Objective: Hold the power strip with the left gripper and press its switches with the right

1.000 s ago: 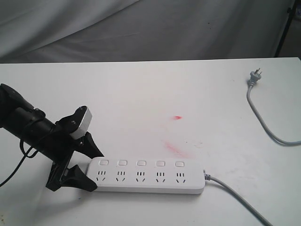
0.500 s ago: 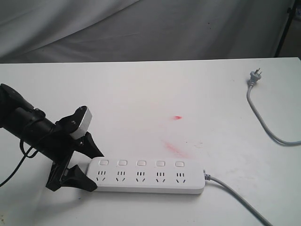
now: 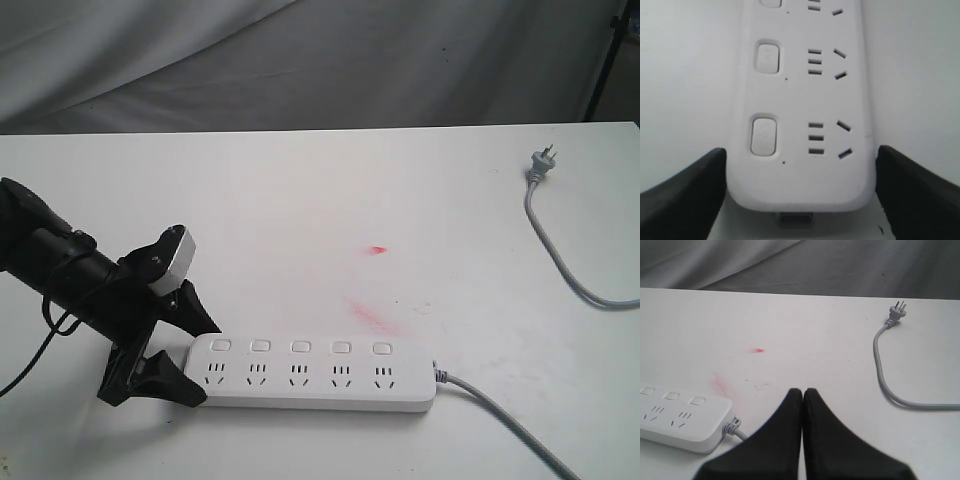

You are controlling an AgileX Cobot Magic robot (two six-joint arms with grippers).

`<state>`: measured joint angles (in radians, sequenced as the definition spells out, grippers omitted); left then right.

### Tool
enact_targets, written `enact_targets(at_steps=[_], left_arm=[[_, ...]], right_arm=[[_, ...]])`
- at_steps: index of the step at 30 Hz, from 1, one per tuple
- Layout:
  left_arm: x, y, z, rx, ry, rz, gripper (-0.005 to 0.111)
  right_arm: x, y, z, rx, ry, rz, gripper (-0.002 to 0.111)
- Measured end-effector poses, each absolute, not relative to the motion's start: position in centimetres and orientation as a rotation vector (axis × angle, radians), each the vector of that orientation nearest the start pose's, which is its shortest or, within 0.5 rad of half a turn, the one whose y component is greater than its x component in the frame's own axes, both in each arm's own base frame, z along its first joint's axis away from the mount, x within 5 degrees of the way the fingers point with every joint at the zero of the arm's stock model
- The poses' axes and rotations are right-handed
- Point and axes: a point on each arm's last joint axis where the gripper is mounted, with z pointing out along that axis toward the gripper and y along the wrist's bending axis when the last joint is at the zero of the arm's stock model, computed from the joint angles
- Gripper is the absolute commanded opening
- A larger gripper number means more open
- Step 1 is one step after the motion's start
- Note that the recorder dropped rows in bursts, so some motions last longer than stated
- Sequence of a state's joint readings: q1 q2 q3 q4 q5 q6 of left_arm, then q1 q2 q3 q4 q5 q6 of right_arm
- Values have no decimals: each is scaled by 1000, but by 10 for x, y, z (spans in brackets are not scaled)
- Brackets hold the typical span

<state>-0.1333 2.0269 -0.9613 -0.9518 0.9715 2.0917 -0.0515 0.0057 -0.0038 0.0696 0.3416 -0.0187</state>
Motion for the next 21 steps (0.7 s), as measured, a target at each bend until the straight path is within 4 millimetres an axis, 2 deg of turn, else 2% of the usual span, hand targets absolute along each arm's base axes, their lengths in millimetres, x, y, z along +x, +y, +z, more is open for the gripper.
enact_targets(at_steps=[15, 21], left_arm=[[299, -102, 98, 1813, 1918, -897, 80], [299, -102, 122, 1817, 1859, -841, 80]], right_arm=[[54, -1, 183, 73, 1825, 18, 0], [54, -1, 183, 73, 1825, 18, 0]])
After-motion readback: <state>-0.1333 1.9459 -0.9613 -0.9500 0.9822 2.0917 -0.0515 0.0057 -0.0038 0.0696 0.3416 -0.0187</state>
